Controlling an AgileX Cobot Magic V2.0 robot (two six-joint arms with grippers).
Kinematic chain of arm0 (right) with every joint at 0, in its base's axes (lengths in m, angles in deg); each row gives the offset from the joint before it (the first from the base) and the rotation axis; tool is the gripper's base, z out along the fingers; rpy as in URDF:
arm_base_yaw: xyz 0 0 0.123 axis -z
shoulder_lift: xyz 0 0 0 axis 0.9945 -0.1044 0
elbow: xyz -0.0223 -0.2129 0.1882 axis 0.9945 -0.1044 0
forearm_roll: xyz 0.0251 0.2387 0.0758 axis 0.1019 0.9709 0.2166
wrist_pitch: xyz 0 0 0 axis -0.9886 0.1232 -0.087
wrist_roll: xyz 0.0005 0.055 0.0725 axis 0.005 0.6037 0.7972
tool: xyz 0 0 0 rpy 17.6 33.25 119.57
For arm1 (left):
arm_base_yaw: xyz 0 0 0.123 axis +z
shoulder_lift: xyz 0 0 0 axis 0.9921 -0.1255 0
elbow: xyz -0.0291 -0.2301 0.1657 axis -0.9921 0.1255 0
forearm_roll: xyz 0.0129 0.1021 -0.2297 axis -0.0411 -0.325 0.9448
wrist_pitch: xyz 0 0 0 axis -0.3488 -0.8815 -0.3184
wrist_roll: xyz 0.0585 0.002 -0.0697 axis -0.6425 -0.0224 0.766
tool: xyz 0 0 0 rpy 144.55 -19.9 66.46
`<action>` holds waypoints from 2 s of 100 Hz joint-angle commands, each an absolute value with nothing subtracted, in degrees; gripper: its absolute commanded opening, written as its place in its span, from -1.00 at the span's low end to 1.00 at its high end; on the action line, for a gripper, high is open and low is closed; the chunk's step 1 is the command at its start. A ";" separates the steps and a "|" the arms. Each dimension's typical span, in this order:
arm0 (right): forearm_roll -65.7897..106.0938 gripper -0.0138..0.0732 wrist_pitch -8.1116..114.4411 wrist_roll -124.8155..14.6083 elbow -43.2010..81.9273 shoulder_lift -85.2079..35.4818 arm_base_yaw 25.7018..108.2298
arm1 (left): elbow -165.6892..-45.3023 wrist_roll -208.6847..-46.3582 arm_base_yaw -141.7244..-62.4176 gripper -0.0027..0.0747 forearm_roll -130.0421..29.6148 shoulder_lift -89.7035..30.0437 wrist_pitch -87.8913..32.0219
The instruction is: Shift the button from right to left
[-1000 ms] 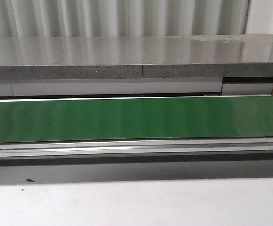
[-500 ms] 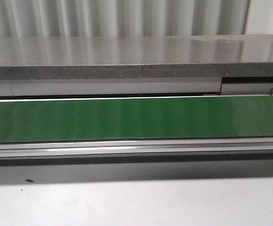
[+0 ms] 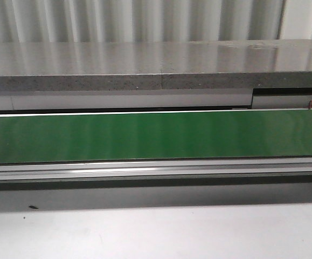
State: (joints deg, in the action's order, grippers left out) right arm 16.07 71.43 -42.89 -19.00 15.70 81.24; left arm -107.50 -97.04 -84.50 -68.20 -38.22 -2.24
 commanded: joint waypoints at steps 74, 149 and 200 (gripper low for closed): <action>15.98 -0.84 66.92 -43.58 -17.56 15.53 81.38 | -76.49 -96.54 -87.29 -0.98 -66.82 5.39 -19.34; 15.98 -0.84 66.92 -43.58 -17.56 15.53 81.38 | -53.15 -88.55 -85.67 -0.99 -77.87 21.53 -39.21; 15.98 -0.84 67.10 -43.58 -17.56 15.50 81.38 | -45.76 -87.72 -84.88 -0.98 -79.43 29.74 -36.68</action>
State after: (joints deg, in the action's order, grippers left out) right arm 16.07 71.33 -42.89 -19.00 15.79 81.24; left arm -47.94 -88.39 -84.92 -79.24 27.99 -32.52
